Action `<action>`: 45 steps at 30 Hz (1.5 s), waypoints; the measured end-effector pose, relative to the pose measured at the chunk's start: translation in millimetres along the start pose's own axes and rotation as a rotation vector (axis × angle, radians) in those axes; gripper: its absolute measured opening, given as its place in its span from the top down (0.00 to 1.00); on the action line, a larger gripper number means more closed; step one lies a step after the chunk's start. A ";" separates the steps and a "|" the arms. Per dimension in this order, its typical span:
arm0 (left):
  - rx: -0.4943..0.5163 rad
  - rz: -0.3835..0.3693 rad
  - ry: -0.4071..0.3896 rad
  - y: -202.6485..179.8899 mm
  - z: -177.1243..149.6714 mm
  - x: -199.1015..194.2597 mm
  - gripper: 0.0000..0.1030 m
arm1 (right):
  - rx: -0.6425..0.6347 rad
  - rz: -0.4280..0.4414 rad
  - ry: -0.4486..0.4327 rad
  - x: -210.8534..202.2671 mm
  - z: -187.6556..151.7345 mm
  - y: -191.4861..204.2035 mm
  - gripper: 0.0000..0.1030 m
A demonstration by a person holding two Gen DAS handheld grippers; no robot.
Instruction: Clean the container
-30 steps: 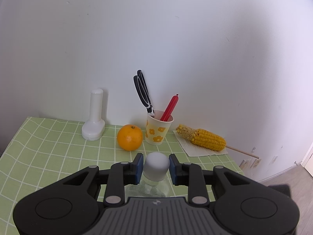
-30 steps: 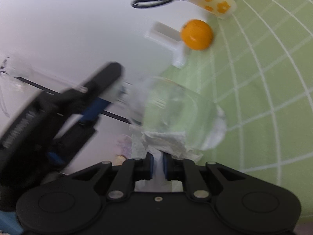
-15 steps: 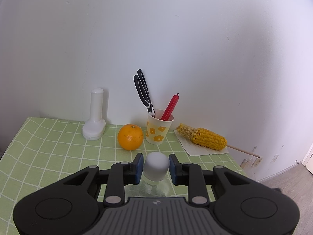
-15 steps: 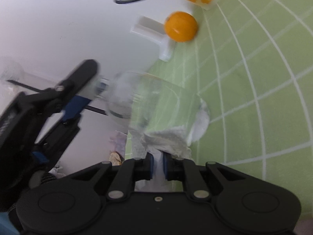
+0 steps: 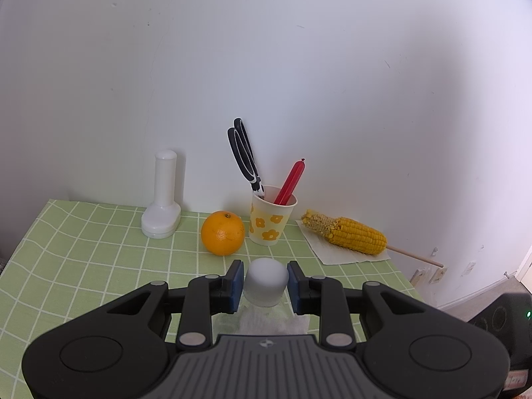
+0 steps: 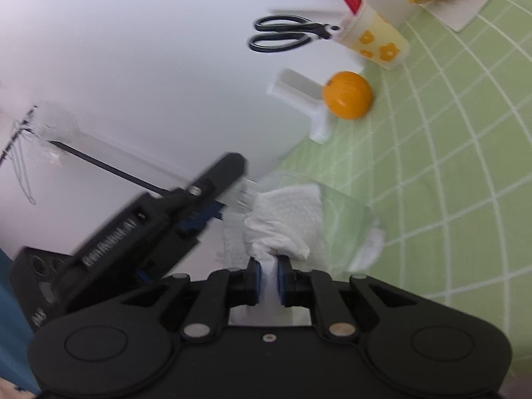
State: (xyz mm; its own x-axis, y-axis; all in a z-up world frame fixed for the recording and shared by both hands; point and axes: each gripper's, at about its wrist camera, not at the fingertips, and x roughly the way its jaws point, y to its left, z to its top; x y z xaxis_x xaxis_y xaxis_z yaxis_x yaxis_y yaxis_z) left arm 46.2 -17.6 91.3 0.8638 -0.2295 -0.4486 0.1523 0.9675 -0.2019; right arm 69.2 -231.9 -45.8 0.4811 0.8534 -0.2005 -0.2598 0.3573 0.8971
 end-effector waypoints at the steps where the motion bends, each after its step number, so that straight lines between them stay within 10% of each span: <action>1: 0.000 0.000 -0.001 0.1 -0.3 0.0 0.71 | -0.001 -0.022 0.003 -3.7 -2.7 -2.5 0.89; 7: 0.007 0.000 -0.002 -0.3 -0.1 -1.2 0.71 | 0.050 -0.128 -0.037 -11.5 1.9 -25.9 0.89; 18: 0.002 0.007 0.002 1.4 -1.2 -1.4 0.71 | 0.033 -0.018 -0.190 -16.2 15.8 -13.2 0.89; 25: -0.004 0.003 0.009 3.3 -5.8 -0.1 0.71 | 0.053 -0.144 -0.158 -3.4 16.0 -36.3 0.89; 32: 0.007 0.010 0.010 3.7 -6.7 -0.9 0.71 | 0.098 -0.005 -0.232 -6.1 26.4 -25.5 0.89; 42: 0.006 0.006 0.005 4.5 -8.8 1.5 0.72 | 0.033 -0.152 -0.158 24.8 30.9 -37.8 0.89; 45: 0.007 0.006 0.007 5.1 -8.4 2.4 0.72 | 0.124 -0.077 -0.170 21.5 29.8 -45.5 0.89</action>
State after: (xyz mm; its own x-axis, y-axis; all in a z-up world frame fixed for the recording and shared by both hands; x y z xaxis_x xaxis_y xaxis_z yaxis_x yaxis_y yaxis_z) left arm 45.1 -14.1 81.9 0.8614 -0.2247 -0.4556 0.1506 0.9695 -0.1935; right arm 116.3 -241.2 -79.2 0.6324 0.7454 -0.2108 -0.1168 0.3608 0.9253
